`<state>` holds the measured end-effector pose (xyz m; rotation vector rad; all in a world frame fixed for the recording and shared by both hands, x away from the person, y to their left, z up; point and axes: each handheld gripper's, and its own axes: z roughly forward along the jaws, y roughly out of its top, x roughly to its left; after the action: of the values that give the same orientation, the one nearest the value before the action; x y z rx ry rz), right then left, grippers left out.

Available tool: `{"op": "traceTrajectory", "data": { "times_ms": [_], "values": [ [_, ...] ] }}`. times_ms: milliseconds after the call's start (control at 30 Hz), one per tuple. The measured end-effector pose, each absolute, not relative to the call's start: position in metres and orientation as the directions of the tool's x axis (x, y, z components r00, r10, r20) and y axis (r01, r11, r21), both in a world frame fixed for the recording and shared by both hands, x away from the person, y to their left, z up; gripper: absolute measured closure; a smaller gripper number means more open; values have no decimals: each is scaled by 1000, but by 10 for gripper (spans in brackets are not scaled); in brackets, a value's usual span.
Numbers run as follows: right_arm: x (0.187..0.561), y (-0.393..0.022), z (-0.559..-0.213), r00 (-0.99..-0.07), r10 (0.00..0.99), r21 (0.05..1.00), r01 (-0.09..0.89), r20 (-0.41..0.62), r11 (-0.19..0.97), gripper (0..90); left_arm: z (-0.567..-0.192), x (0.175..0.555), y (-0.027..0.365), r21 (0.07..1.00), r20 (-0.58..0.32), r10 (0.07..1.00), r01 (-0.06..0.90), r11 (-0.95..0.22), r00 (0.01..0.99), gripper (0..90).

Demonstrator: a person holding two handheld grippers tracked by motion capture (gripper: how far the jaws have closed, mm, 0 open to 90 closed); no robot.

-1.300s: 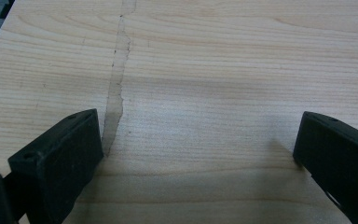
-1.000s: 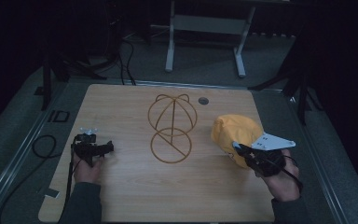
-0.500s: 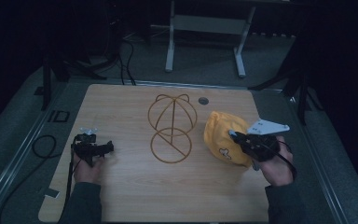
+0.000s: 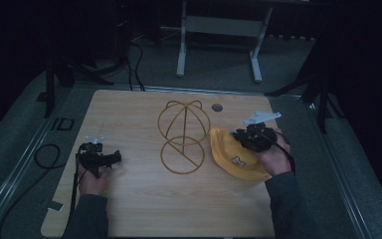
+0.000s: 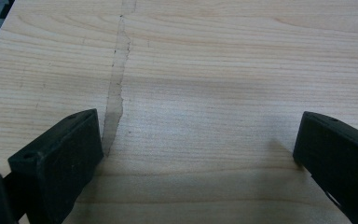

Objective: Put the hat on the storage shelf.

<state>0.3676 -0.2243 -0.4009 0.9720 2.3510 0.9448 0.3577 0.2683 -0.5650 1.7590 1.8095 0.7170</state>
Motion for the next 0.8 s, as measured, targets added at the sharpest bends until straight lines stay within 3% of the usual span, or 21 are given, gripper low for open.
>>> {"op": "traceTrajectory", "data": {
  "times_ms": [200,800],
  "values": [
    [374,-235,-404,-663,746,729,481,-60,486,721,-565,358,268,684,1,1000,729,20,-29,13],
    [360,-254,-403,-729,673,602,483,-127,637,620,-565,358,268,686,1,1000,728,21,-29,13]
  ]
}}
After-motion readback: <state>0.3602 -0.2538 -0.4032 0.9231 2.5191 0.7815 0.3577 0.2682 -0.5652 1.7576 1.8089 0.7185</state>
